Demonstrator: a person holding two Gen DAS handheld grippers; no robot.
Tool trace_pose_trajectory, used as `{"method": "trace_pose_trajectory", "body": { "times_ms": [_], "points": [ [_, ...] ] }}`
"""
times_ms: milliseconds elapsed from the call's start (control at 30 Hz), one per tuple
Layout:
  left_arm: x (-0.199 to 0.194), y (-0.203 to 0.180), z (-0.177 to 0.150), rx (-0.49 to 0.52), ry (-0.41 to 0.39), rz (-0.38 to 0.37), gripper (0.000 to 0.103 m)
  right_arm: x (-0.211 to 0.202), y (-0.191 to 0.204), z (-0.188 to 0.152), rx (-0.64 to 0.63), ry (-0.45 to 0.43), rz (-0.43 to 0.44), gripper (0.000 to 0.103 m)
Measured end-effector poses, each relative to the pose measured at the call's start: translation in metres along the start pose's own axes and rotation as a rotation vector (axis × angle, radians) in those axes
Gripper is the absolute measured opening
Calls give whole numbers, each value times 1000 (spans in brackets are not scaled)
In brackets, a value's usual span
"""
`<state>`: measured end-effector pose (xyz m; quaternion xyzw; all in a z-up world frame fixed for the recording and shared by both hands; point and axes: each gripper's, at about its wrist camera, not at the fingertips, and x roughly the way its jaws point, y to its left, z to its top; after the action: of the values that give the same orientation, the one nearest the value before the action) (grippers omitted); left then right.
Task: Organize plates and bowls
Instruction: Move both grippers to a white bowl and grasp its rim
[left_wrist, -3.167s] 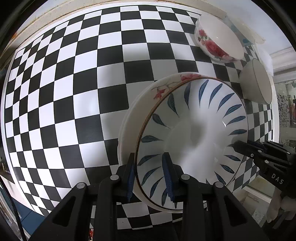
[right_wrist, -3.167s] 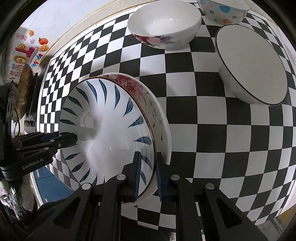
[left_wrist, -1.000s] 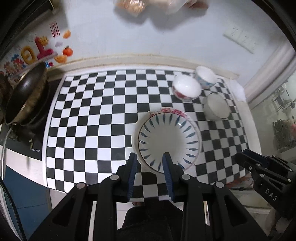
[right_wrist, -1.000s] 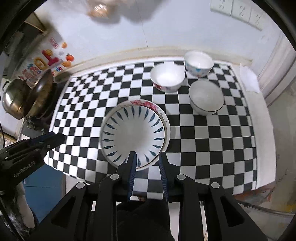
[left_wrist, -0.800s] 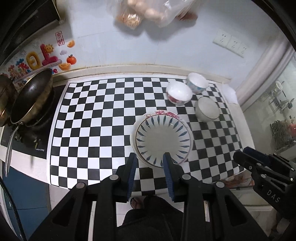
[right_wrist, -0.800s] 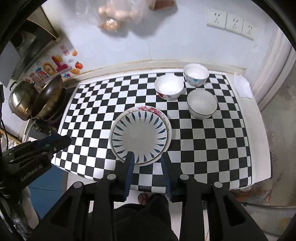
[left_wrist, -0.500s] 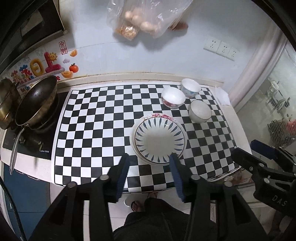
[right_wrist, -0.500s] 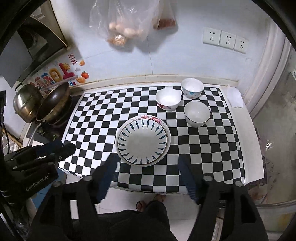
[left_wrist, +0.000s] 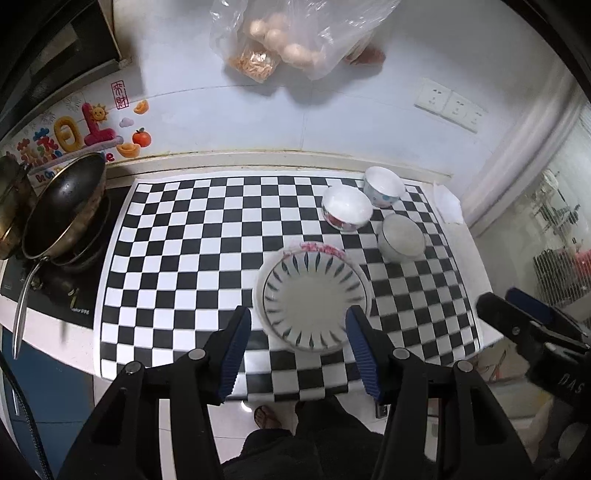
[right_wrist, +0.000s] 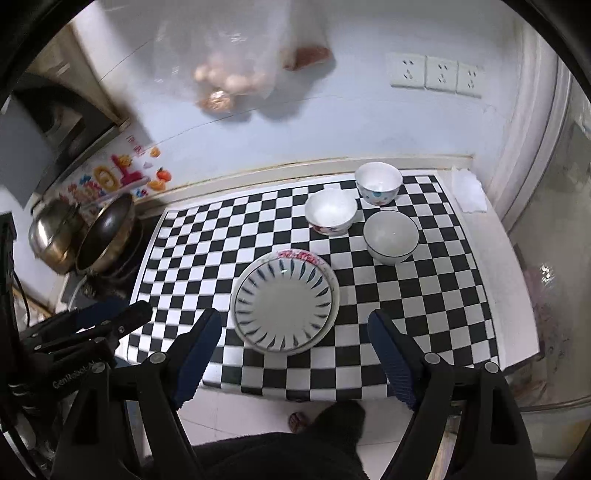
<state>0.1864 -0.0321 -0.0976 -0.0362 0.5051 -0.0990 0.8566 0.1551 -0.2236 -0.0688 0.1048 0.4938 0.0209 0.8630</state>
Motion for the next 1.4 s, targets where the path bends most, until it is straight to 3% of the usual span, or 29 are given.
{"method": "trace_pose_trajectory", "body": {
  "times_ms": [200, 400, 500, 600, 833, 1033, 1067, 1100, 1133, 1167, 1200, 1400],
  "points": [
    [72, -20, 50, -65, 89, -42, 51, 59, -73, 44, 121, 55, -20, 84],
    [175, -68, 91, -74, 262, -109, 51, 149, -173, 88, 256, 172, -23, 83],
    [219, -88, 105, -73, 328, -100, 51, 190, -211, 104, 283, 237, -40, 80],
    [249, -88, 120, -129, 351, -69, 51, 222, -234, 122, 290, 280, 10, 78],
    [303, -53, 150, -276, 393, -2, 51, 307, -208, 186, 138, 350, 165, 60],
    [353, -38, 158, -317, 466, -9, 49, 386, -161, 206, -2, 503, 187, 48],
    [361, -37, 158, -320, 479, -25, 44, 397, -156, 205, -15, 527, 179, 44],
    [369, -37, 157, -321, 494, -43, 29, 406, -152, 203, -22, 550, 175, 42],
    [375, -37, 155, -322, 507, -57, 23, 420, -148, 200, -27, 588, 166, 38],
    [379, -36, 154, -320, 517, -50, 17, 427, -147, 198, -23, 606, 161, 25],
    [381, -36, 154, -316, 512, -46, 15, 435, -147, 195, -17, 623, 161, 15],
    [361, -43, 159, -256, 452, -30, 14, 436, -148, 189, -1, 611, 156, 15]
  ]
}}
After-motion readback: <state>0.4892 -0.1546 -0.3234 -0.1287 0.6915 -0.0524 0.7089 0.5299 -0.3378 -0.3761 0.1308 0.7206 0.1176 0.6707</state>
